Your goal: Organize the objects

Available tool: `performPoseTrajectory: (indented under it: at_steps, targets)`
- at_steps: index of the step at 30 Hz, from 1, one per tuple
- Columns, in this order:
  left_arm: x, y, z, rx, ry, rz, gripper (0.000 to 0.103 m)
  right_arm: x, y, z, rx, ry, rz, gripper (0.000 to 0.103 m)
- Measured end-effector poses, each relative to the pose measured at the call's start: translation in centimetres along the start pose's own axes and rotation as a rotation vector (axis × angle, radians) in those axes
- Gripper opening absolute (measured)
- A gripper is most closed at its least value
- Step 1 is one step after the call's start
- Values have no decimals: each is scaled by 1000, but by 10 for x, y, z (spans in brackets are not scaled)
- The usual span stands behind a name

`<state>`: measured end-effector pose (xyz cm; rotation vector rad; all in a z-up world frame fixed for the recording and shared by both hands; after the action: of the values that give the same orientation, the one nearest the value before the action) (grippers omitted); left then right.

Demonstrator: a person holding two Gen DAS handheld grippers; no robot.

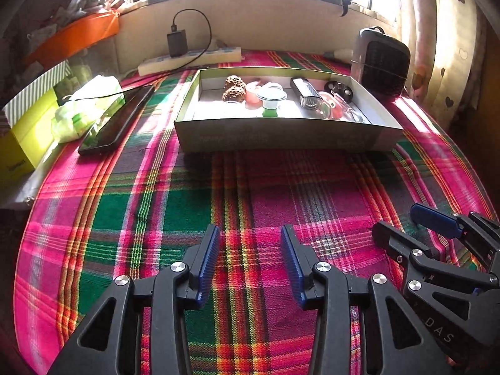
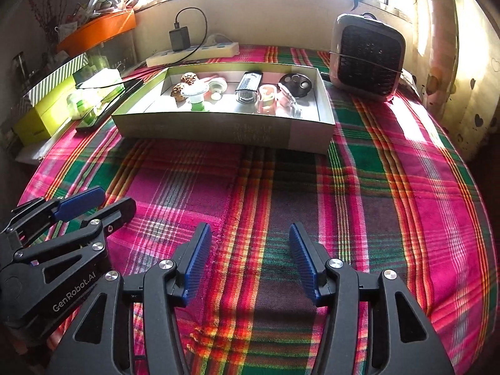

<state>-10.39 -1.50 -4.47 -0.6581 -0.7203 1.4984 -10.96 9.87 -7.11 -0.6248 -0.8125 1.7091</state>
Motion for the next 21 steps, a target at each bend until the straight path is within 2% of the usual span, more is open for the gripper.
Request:
performPoseTrajectory:
  at_steps: [9,21]
  targets:
    - [2,-1,-2,0,4,11,39,3,0,-3,-6,10,-23,61]
    - [1,0,-2,0,4,11,39,2,0,-3,-7,7,-21,64]
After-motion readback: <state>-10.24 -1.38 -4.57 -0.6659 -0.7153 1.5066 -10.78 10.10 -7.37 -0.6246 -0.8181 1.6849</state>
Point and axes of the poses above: each gripper's, at about its wrist camera, not at the fingertips, and y roughly the way its jaws point, x to its right, z to its top, the point moved 6 cm from there along y, roughly the way its jaws point, and after that the axes turned 1 degree about -y, right-handed, at the moved point
